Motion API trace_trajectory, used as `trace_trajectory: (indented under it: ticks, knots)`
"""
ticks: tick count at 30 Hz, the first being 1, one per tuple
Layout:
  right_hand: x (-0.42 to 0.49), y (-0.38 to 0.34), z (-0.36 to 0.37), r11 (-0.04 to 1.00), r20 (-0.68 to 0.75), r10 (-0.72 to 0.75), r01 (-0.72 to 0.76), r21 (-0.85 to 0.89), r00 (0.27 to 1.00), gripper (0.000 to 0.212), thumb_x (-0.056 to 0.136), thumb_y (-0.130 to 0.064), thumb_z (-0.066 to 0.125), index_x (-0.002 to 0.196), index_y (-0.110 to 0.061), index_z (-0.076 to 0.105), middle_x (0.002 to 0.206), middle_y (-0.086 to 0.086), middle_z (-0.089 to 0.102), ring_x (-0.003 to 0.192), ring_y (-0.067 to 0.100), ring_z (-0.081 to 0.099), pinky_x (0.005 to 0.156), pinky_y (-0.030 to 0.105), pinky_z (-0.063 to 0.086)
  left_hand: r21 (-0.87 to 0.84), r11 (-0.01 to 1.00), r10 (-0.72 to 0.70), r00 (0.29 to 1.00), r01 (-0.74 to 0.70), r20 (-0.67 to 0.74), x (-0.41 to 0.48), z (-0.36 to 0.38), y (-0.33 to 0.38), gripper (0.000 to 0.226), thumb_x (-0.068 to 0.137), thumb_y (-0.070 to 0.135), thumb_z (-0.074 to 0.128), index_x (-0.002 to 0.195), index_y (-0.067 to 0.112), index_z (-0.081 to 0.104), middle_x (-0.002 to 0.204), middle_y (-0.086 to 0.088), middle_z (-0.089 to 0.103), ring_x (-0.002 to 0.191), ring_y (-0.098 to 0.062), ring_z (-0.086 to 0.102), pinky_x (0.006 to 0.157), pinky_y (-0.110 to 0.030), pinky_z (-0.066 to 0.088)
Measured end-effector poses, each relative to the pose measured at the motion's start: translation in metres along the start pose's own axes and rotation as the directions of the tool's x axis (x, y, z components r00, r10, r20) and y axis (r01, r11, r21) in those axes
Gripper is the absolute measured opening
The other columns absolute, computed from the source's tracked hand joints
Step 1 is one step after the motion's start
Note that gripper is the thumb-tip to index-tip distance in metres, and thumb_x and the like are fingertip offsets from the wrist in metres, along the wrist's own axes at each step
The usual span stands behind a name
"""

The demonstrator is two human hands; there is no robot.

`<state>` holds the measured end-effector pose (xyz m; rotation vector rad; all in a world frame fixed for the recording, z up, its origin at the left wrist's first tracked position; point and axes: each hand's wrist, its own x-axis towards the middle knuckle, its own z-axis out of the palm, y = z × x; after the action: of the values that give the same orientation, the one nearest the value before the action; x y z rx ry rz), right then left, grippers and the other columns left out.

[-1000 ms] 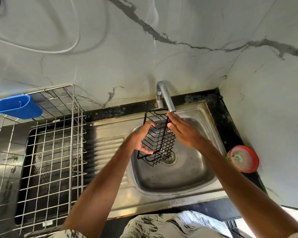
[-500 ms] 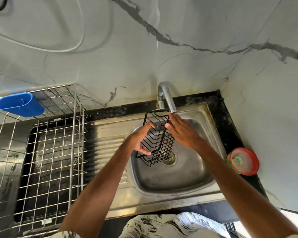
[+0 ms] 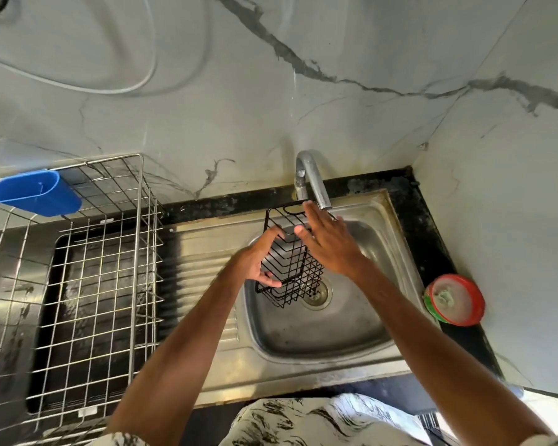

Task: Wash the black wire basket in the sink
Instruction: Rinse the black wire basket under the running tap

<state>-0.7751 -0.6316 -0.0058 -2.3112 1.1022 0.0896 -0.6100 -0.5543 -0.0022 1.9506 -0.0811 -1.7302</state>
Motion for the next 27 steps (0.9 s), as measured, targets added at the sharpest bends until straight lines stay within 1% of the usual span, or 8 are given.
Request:
trace_trajectory:
  ticks: [4, 8, 11, 14, 17, 21, 24, 27]
  knots:
    - [0.017, 0.0, -0.011, 0.989, 0.066, 0.141, -0.143, 0.025, 0.988, 0.081, 0.1, -0.067, 0.013, 0.161, -0.015, 0.001, 0.167, 0.019, 0.009, 0.155, 0.034, 0.006, 0.122, 0.056, -0.001, 0.012, 1.0, 0.004, 1.0, -0.004, 0.004, -0.002, 0.001, -0.001, 0.058, 0.091, 0.064, 0.059, 0.131, 0.026, 0.043, 0.161, -0.024, 0.022, 0.129, -0.055, 0.046, 0.087, -0.061, 0.06]
    - [0.03, -0.014, -0.017, 0.996, 0.131, 0.088, -0.091, 0.021, 0.988, 0.081, 0.096, -0.073, 0.006, 0.161, -0.027, -0.008, 0.166, 0.014, 0.017, 0.154, 0.036, 0.011, 0.119, 0.062, -0.006, 0.0, 1.0, -0.003, 0.998, 0.003, 0.057, 0.002, 0.002, -0.005, 0.067, 0.088, 0.067, 0.059, 0.139, 0.029, 0.041, 0.164, -0.023, 0.015, 0.13, -0.059, 0.043, 0.086, -0.062, 0.059]
    - [0.033, -0.009, -0.031, 0.974, 0.162, 0.124, -0.151, 0.166, 0.979, 0.082, 0.095, -0.075, 0.009, 0.161, -0.027, 0.015, 0.148, 0.022, 0.047, 0.133, 0.039, 0.05, 0.111, 0.06, 0.036, 0.013, 1.0, 0.005, 0.998, -0.006, 0.062, 0.002, 0.0, -0.008, 0.076, 0.086, 0.063, 0.063, 0.149, 0.03, 0.037, 0.164, -0.022, 0.013, 0.134, -0.058, 0.038, 0.084, -0.063, 0.06]
    - [0.036, 0.006, -0.038, 0.882, 0.167, 0.163, -0.22, 0.418, 0.972, 0.067, 0.102, -0.064, 0.027, 0.14, -0.012, 0.047, 0.108, 0.021, 0.063, 0.087, 0.023, 0.063, 0.072, 0.035, 0.053, 0.0, 1.0, 0.009, 0.999, -0.009, 0.044, 0.003, -0.001, -0.013, 0.077, 0.089, 0.06, 0.065, 0.152, 0.03, 0.034, 0.163, -0.024, 0.014, 0.138, -0.056, 0.035, 0.086, -0.063, 0.059]
    - [0.036, 0.021, -0.032, 0.717, 0.23, 0.267, -0.353, 0.602, 0.936, 0.045, 0.109, -0.036, 0.034, 0.141, -0.007, 0.045, 0.12, 0.016, 0.056, 0.102, 0.021, 0.052, 0.075, 0.027, 0.042, -0.056, 0.998, -0.008, 0.999, 0.011, 0.054, 0.009, -0.002, -0.019, 0.079, 0.083, 0.059, 0.07, 0.149, 0.03, 0.037, 0.164, -0.022, 0.013, 0.135, -0.06, 0.036, 0.081, -0.065, 0.059]
    - [0.015, 0.016, -0.021, 0.491, 0.19, 0.333, -0.342, 0.801, 0.924, 0.042, 0.104, -0.043, 0.045, 0.132, -0.013, 0.053, 0.119, 0.003, 0.058, 0.109, 0.017, 0.055, 0.078, 0.022, 0.041, -0.124, 0.992, -0.002, 0.999, 0.006, 0.035, 0.017, -0.005, -0.024, 0.086, 0.068, 0.053, 0.071, 0.145, 0.027, 0.041, 0.164, -0.021, 0.013, 0.131, -0.061, 0.039, 0.075, -0.064, 0.06]
    - [0.0, -0.002, -0.01, 0.63, 0.011, 0.32, -0.222, 0.744, 0.947, 0.032, 0.109, -0.035, 0.038, 0.135, -0.026, 0.055, 0.112, 0.009, 0.062, 0.101, 0.021, 0.06, 0.077, 0.036, 0.05, -0.178, 0.984, -0.002, 0.999, 0.009, 0.038, 0.023, -0.011, -0.025, 0.082, 0.068, 0.052, 0.067, 0.143, 0.028, 0.042, 0.164, -0.021, 0.017, 0.13, -0.057, 0.042, 0.074, -0.063, 0.06]
    - [-0.011, -0.014, -0.004, 0.777, -0.024, 0.29, -0.221, 0.589, 0.957, 0.057, 0.108, -0.044, 0.034, 0.157, -0.015, 0.027, 0.146, 0.022, 0.049, 0.132, 0.037, 0.049, 0.106, 0.053, 0.042, -0.166, 0.986, -0.003, 0.995, 0.019, 0.095, 0.027, -0.019, -0.025, 0.087, 0.064, 0.057, 0.067, 0.145, 0.032, 0.044, 0.166, -0.02, 0.013, 0.135, -0.055, 0.038, 0.074, -0.061, 0.06]
